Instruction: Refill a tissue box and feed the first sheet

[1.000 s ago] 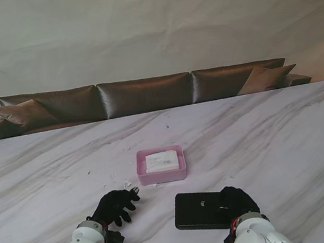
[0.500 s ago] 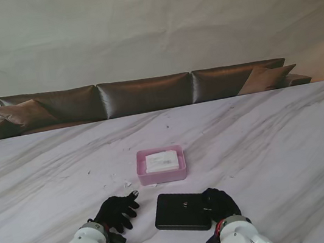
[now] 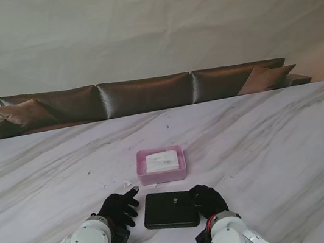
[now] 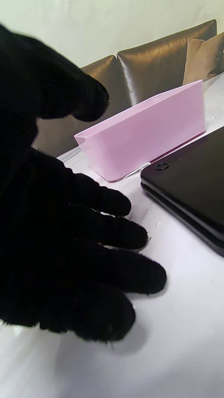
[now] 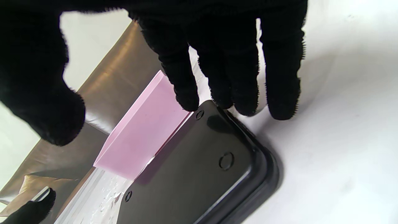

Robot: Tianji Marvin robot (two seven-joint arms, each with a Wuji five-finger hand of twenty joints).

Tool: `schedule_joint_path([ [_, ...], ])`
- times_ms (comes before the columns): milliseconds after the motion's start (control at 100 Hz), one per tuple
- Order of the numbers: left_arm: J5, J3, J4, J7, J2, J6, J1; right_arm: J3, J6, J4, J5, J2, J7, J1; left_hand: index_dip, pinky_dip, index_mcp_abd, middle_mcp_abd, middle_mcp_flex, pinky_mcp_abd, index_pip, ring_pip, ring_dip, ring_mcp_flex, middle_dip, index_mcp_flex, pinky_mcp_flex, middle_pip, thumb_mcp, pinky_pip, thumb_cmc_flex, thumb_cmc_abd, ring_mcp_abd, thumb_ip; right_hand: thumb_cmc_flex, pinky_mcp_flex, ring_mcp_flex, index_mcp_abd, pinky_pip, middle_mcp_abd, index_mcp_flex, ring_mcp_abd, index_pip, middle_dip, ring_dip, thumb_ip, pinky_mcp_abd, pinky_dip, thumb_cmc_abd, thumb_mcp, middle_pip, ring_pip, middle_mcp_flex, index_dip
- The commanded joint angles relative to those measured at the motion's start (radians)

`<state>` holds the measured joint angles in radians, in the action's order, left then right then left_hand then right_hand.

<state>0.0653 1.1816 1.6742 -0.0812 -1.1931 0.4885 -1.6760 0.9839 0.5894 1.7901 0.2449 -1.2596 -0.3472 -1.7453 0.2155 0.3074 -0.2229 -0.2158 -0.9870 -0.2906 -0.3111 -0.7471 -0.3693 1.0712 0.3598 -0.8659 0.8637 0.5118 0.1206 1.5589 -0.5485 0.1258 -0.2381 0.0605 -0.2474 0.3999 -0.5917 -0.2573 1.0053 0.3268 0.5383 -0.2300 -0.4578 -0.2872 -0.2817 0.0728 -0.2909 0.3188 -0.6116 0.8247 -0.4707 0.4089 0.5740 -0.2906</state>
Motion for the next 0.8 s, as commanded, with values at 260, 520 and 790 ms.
schedule_joint_path([
  [260,-0.019,-0.004,-0.012,0.017,-0.012,0.057,0.012,-0.028,-0.045,-0.055,-0.051,-0.012,0.022,0.022,-0.019,-0.014,-0.044,-0.104,0.037,0.006,0.025,-0.007,0.011,-0.044,-0.015,0.005,0.015,-0.023,-0.026,-0.163,0.011,-0.040,-0.119,0.024,-0.012,0.005,-0.047,-0.019,0.037,0.018,0.018,-0.097,-0.005,0.012,-0.003,0.022,-0.022,-0.013,0.016,-0.022,-0.012,0.019,0.015,0.012],
  [520,0.000,-0.003,-0.028,0.008,-0.015,0.079,0.020,-0.043,-0.071,-0.076,-0.085,-0.017,0.022,0.038,-0.017,-0.012,-0.036,-0.100,0.038,0.006,0.023,-0.007,0.009,-0.046,-0.014,0.003,0.013,-0.022,-0.028,-0.167,0.009,-0.043,-0.116,0.025,-0.012,0.011,-0.056,-0.020,0.040,0.021,0.019,-0.110,-0.004,0.011,-0.005,0.021,-0.029,-0.017,0.017,-0.024,-0.012,0.025,0.014,0.012],
  [790,0.011,-0.003,-0.033,0.013,-0.013,0.095,0.024,-0.030,-0.057,-0.066,-0.067,-0.016,0.017,0.039,-0.016,-0.009,-0.027,-0.102,0.038,-0.001,0.022,-0.007,0.006,-0.048,-0.015,0.009,0.007,-0.024,-0.032,-0.172,0.009,-0.044,-0.119,0.025,0.011,0.040,-0.085,0.036,0.057,-0.012,-0.023,-0.139,0.004,0.018,-0.015,0.024,-0.056,-0.018,0.017,-0.020,0.008,0.050,-0.046,0.010],
])
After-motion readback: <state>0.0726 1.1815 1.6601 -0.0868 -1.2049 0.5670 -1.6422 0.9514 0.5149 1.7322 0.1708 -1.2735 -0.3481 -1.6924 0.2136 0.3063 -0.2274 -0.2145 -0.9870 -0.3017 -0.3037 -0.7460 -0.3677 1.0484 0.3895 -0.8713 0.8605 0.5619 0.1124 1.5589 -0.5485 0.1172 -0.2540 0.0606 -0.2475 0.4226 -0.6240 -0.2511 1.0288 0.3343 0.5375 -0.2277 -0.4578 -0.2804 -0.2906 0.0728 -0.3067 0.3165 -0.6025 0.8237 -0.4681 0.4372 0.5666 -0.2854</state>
